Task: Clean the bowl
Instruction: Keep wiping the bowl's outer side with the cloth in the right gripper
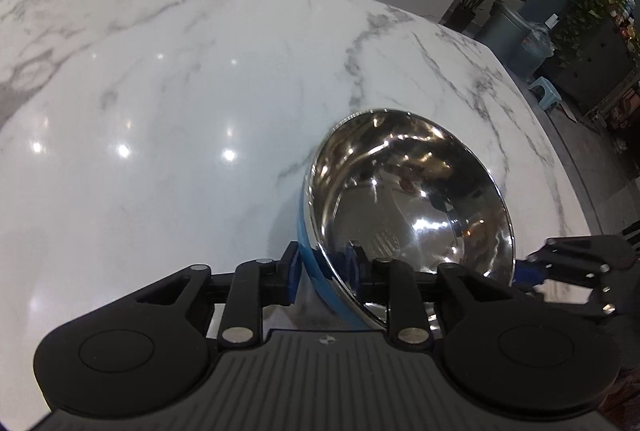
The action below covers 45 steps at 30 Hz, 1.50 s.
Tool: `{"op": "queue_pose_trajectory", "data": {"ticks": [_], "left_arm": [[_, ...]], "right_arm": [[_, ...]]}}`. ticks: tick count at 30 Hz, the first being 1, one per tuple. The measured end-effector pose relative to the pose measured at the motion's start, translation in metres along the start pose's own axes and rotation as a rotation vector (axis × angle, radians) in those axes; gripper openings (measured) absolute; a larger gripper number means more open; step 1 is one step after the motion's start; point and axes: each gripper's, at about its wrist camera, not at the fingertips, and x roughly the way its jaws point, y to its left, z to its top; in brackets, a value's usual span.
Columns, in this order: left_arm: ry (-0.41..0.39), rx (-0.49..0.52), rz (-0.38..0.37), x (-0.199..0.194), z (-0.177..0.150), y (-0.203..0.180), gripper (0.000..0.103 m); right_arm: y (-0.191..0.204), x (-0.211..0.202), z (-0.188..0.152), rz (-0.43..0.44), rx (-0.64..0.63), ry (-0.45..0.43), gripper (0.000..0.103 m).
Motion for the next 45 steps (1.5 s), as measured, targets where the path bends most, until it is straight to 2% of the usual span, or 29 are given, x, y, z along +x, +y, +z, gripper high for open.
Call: {"op": "queue_pose_trajectory", "data": {"ticks": [4,7,10,13,16,20,28,35,39,45], "left_arm": [[-0.005,0.014,0.006,0.001,0.0,0.0,0.025],[-0.023,0.026,0.012,-0.001,0.003,0.003,0.018],[-0.038,0.036,0.013,-0.003,0.006,0.009,0.017],[-0.06,0.074,0.016,-0.004,0.005,0.008,0.017],[-0.102,0.163,0.042,-0.003,0.001,0.0,0.018],[-0.105,0.132,0.036,-0.002,0.003,0.001,0.019],[-0.09,0.177,0.033,-0.004,0.005,-0.001,0.019],[-0.068,0.224,-0.006,-0.007,0.002,-0.003,0.017],[-0.052,0.239,-0.025,-0.006,0.0,-0.005,0.017],[-0.059,0.24,-0.016,-0.006,-0.002,-0.007,0.017]], "right_arm": [[0.002,0.001,0.0,0.006,-0.007,0.008,0.012],[0.003,-0.001,0.001,0.02,-0.009,0.008,0.012],[0.002,-0.004,0.001,0.019,-0.01,0.0,0.012],[-0.007,-0.013,0.002,0.006,0.036,-0.054,0.012],[-0.013,-0.022,0.005,-0.001,0.073,-0.119,0.012],[-0.014,-0.029,0.009,-0.006,0.074,-0.173,0.012],[0.0,-0.023,0.005,0.013,0.003,-0.098,0.012],[0.003,-0.024,-0.003,0.061,-0.018,-0.025,0.012],[0.006,-0.015,-0.006,0.05,-0.039,0.037,0.012],[0.001,-0.015,-0.005,-0.003,-0.018,0.039,0.012]]}}
